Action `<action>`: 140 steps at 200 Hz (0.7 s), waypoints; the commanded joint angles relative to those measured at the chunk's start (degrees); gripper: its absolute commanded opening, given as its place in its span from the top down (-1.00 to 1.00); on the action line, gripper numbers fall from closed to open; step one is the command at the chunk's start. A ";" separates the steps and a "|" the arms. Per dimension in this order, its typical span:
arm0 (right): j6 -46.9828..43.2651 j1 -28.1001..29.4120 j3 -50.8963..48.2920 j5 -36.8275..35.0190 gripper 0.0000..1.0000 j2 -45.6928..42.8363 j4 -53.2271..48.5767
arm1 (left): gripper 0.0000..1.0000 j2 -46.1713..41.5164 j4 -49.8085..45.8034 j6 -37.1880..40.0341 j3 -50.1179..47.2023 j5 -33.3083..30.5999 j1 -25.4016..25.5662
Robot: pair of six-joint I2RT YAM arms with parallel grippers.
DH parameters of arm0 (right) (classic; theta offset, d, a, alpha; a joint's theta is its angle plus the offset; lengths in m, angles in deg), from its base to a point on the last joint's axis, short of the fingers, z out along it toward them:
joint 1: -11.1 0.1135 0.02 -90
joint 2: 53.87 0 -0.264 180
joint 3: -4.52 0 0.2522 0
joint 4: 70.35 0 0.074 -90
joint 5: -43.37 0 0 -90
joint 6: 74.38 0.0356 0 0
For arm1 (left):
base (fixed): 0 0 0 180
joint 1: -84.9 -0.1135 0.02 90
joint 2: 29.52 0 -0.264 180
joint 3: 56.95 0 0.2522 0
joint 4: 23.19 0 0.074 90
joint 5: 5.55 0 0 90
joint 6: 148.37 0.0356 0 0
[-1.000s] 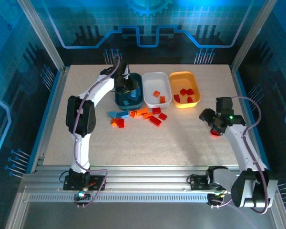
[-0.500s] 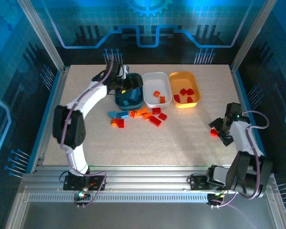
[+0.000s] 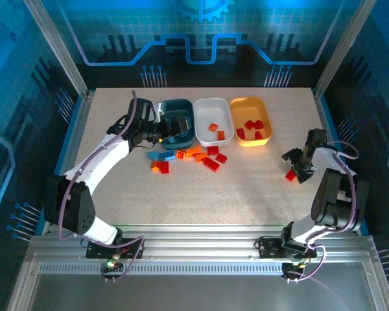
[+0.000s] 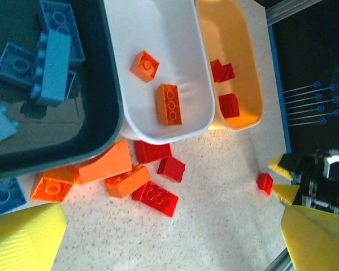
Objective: Sort the legos into containers by color
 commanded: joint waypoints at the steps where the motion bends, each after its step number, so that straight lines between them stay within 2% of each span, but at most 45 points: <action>1: -2.30 0.38 3.97 -0.51 -0.57 3.37 0.36 | -0.98 -4.39 -2.44 0.80 -0.83 1.22 0.42; 23: -3.25 1.50 5.42 -1.47 -0.49 6.25 -1.55 | -0.98 -5.96 -3.82 1.09 -1.25 1.27 0.42; 62: -6.79 4.78 3.95 -8.73 -0.52 5.72 -3.47 | -0.98 -8.23 -5.19 1.37 -2.62 1.26 0.42; 111: -8.57 9.21 5.50 -11.61 -0.53 6.50 -6.14 | -0.98 -8.79 -5.43 0.67 -4.08 2.26 0.42; 140: -8.83 10.00 4.05 -11.55 -0.48 6.75 -8.04 | -0.98 -10.41 -5.63 0.64 -5.02 2.26 0.43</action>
